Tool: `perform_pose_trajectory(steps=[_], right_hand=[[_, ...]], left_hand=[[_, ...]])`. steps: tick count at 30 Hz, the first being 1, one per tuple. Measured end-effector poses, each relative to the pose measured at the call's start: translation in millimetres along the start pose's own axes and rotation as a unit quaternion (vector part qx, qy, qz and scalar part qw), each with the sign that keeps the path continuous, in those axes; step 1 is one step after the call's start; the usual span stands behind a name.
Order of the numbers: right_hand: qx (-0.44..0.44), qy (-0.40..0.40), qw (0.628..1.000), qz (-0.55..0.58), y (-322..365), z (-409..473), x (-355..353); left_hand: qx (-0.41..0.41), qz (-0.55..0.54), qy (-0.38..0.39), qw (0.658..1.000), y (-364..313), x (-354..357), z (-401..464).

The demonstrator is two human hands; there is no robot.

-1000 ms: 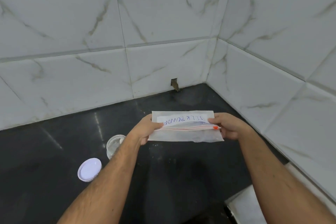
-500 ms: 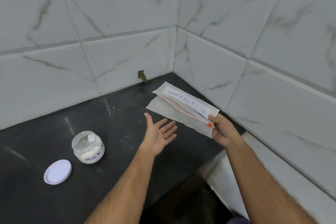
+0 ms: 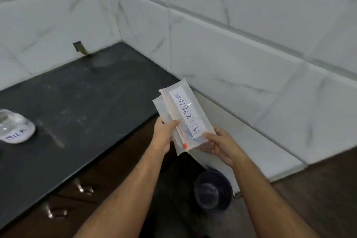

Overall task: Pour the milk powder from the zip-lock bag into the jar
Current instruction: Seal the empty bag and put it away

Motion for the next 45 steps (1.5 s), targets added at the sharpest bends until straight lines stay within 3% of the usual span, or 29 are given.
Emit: perform_pose_trajectory(steps=[5, 11, 16, 22, 29, 37, 45], right_hand=[[0.05, -0.027, 0.998, -0.003, -35, -30, -69], [0.115, -0.11, 0.987, -0.001, -97, -25, -106], [0.147, -0.185, 0.972, 0.003, -171, -6, -126], [0.217, -0.213, 0.953, -0.015, -287, 34, -150], [0.243, -0.264, 0.932, -0.058, -389, 95, -198], [0.259, -0.26, 0.919, -0.143, -488, 158, -252], [0.266, -0.245, 0.895, -0.261, -547, 245, -297]], left_hand=[[-0.087, 0.079, 0.023, 0.993, 60, 42, -25], [-0.165, 0.177, 0.047, 0.969, 126, 61, -28], [-0.211, 0.24, 0.027, 0.947, 204, 45, -20], [-0.256, 0.287, 0.023, 0.923, 312, 9, 2], [-0.265, 0.382, 0.068, 0.883, 430, -2, 72], [-0.269, 0.475, 0.11, 0.831, 557, -15, 133], [-0.163, 0.603, 0.196, 0.756, 632, -5, 198]])
Point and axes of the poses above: each hand's wrist, its own z-axis towards the middle knuckle, its own x-axis out of the palm, y = z × x, the point moved 2 cm from there along z, towards the middle knuckle, and after that the axes turned 1 degree about x, right-handed, at the moved point
